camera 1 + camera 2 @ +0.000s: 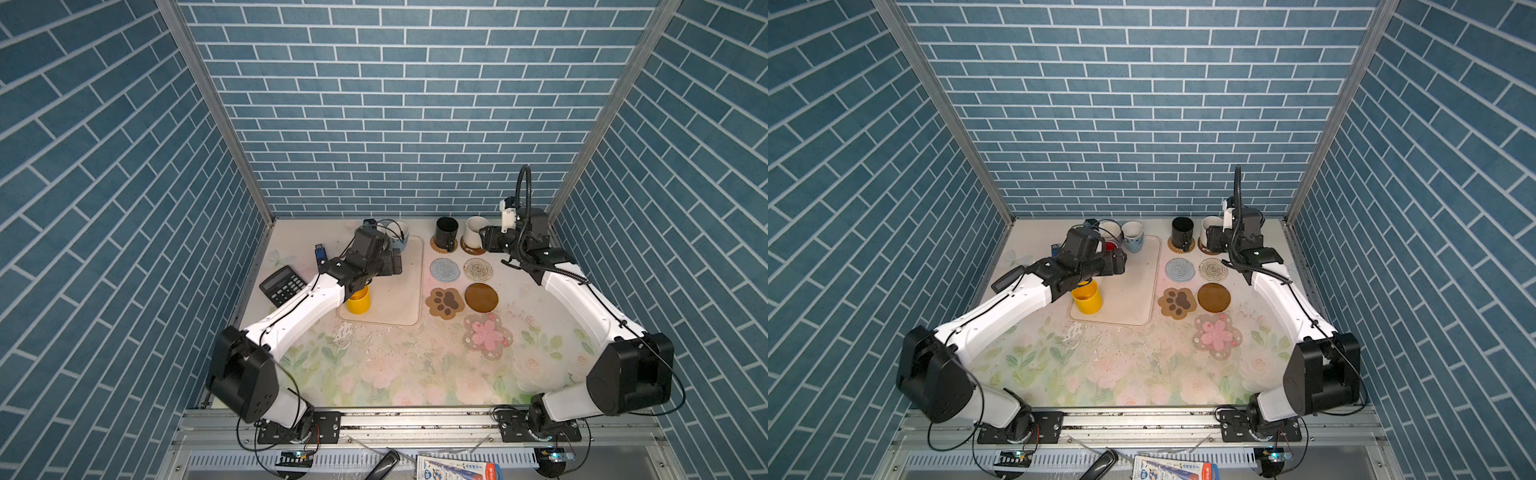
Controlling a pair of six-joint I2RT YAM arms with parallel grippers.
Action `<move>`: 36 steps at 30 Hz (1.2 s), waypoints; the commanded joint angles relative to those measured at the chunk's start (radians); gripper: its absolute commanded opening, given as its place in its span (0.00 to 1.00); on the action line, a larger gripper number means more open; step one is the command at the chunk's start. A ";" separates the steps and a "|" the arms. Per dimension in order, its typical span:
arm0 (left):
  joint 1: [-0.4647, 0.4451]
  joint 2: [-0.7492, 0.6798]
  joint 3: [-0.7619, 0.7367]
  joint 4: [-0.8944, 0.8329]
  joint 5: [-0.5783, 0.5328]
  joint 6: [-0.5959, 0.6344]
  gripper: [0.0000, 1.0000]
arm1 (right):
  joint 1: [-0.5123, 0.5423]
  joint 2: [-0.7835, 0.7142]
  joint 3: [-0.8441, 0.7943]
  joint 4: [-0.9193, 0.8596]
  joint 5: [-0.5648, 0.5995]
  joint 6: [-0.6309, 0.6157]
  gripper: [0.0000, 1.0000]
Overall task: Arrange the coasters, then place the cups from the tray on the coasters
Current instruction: 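Lower the speckled mug onto the wooden coaster and open the right gripper, then move the left gripper toward the yellow mug while the right withdraws from the coasters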
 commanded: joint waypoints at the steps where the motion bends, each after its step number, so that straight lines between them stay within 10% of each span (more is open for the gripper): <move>1: 0.003 -0.113 -0.052 -0.138 -0.085 -0.025 0.94 | 0.039 -0.022 -0.082 0.046 0.009 0.074 0.65; 3: 0.007 -0.176 -0.071 -0.210 -0.134 -0.036 0.94 | 0.067 -0.025 -0.110 0.082 -0.001 0.104 0.99; 17: 0.218 -0.349 -0.178 -0.418 -0.058 -0.083 0.88 | 0.296 0.092 -0.104 0.184 0.024 0.149 0.99; 36: 0.380 0.019 -0.104 -0.245 0.032 -0.080 0.86 | 0.311 0.086 -0.251 0.380 0.008 0.119 0.99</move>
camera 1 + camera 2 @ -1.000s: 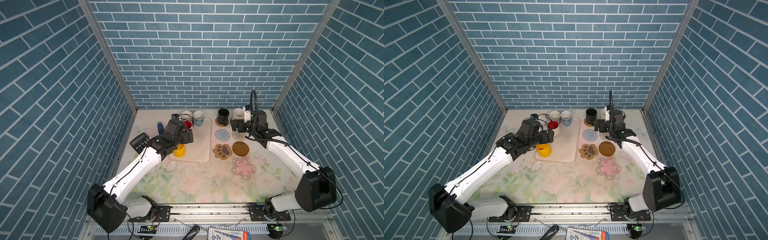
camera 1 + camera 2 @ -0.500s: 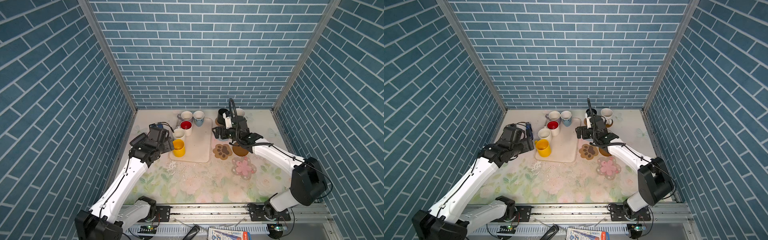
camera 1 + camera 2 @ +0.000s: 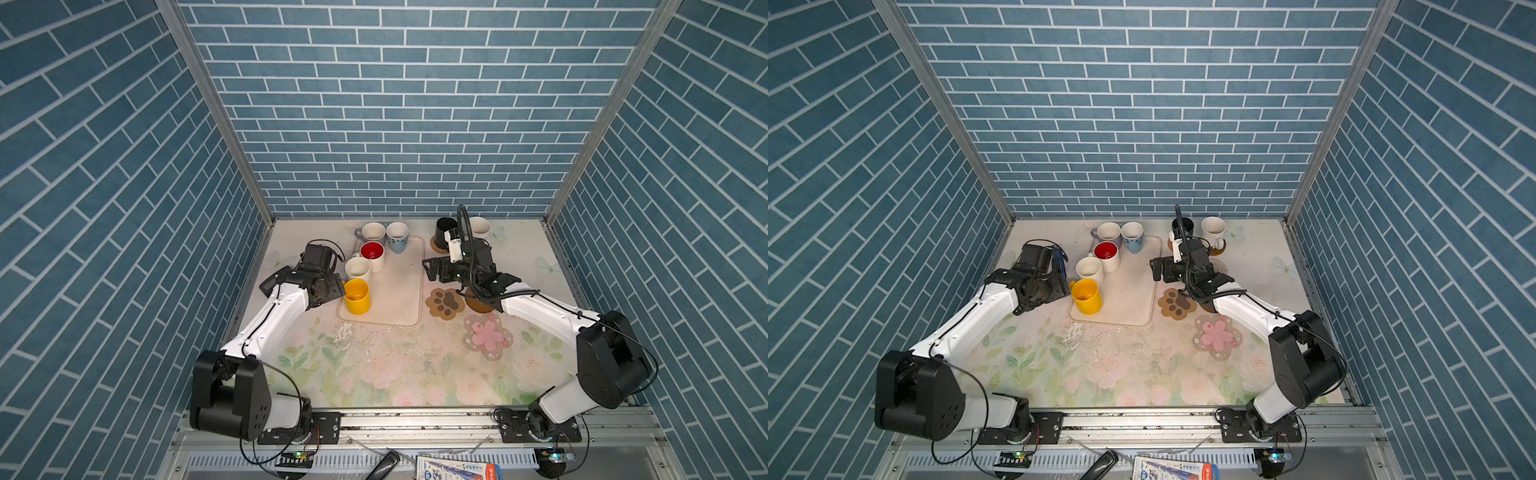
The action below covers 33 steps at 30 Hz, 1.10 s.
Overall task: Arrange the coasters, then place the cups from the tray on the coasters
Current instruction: 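Move the left gripper toward the yellow mug while the right withdraws from the coasters, then lower the left gripper onto the yellow mug's handle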
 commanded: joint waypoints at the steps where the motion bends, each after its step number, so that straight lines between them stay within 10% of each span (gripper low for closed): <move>1: 0.009 0.048 0.059 0.044 0.011 -0.009 0.86 | 0.002 -0.022 -0.049 0.051 -0.004 -0.005 0.99; 18: 0.050 0.260 0.175 0.072 0.066 0.007 0.84 | 0.002 -0.027 -0.064 0.041 0.023 -0.025 0.99; 33: 0.052 0.209 0.064 0.113 0.100 -0.005 0.60 | 0.002 -0.010 -0.059 0.034 0.021 -0.024 0.99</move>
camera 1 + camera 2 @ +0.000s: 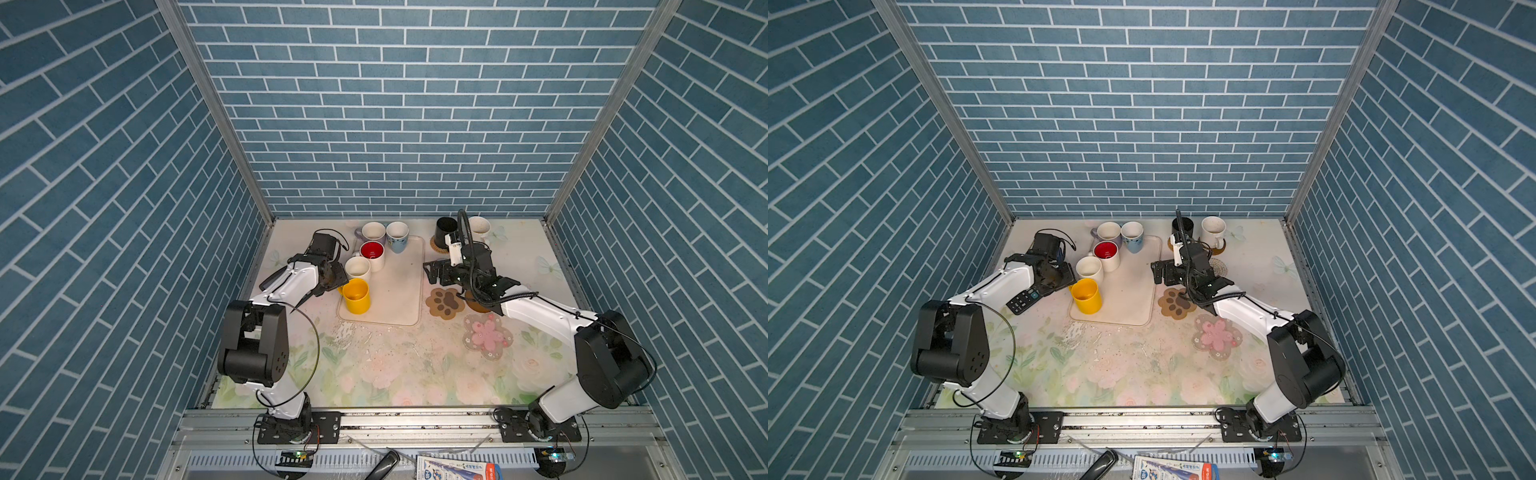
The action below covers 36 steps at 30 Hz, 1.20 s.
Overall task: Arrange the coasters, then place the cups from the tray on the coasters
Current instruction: 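Lower the left gripper onto the yellow mug's handle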
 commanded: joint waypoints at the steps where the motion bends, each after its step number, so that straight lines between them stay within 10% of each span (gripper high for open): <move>1: 0.007 -0.042 -0.040 -0.009 0.007 0.002 0.58 | 0.002 -0.010 -0.022 0.006 0.012 -0.018 0.99; 21: -0.045 -0.264 -0.280 0.003 0.009 -0.027 0.39 | 0.002 -0.010 -0.038 0.018 -0.013 0.013 0.99; 36: -0.101 -0.366 -0.259 -0.089 -0.064 -0.027 0.47 | 0.003 -0.008 -0.038 0.009 -0.022 0.011 0.99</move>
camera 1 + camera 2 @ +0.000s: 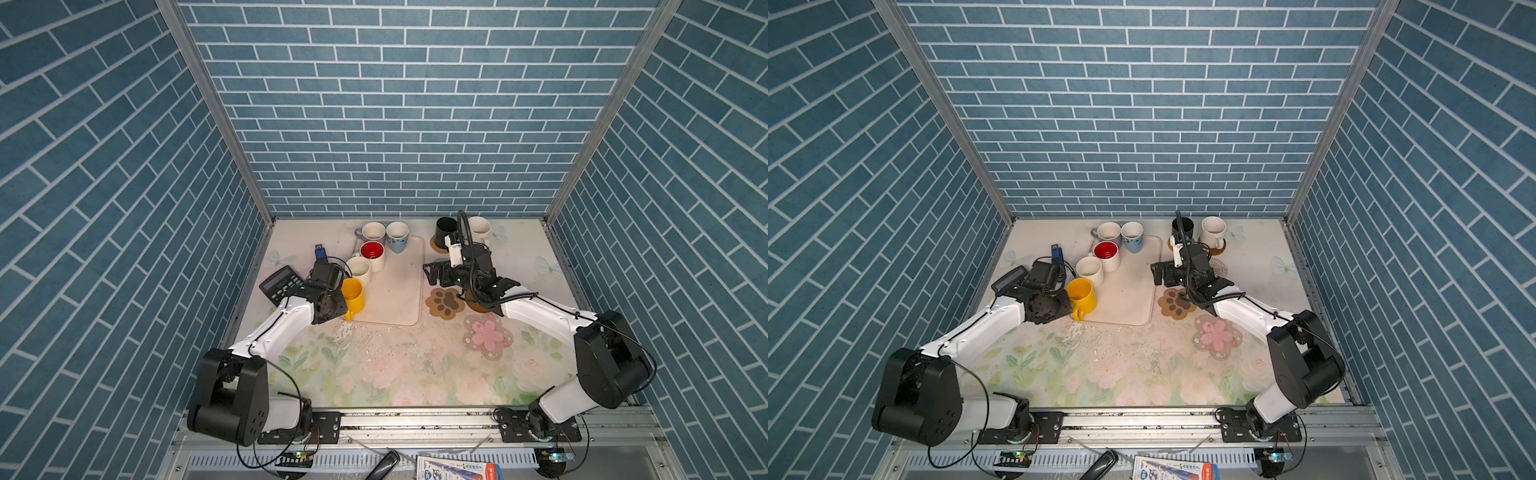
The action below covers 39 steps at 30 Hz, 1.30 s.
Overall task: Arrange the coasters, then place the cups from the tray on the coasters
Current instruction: 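Lower the left gripper onto the yellow mug's handle, then close the left gripper on the yellow mug's handle and lift it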
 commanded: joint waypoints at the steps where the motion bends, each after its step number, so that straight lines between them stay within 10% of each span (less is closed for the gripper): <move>1: -0.003 -0.051 0.040 -0.067 -0.032 0.007 0.48 | 0.001 -0.009 -0.033 0.007 -0.010 0.010 0.99; 18: -0.104 -0.061 0.065 -0.100 0.005 0.112 0.61 | 0.002 -0.037 -0.038 -0.016 0.009 0.013 0.99; 39: -0.109 0.106 0.049 0.020 0.001 0.117 0.49 | 0.002 0.009 -0.024 -0.023 0.004 0.009 0.99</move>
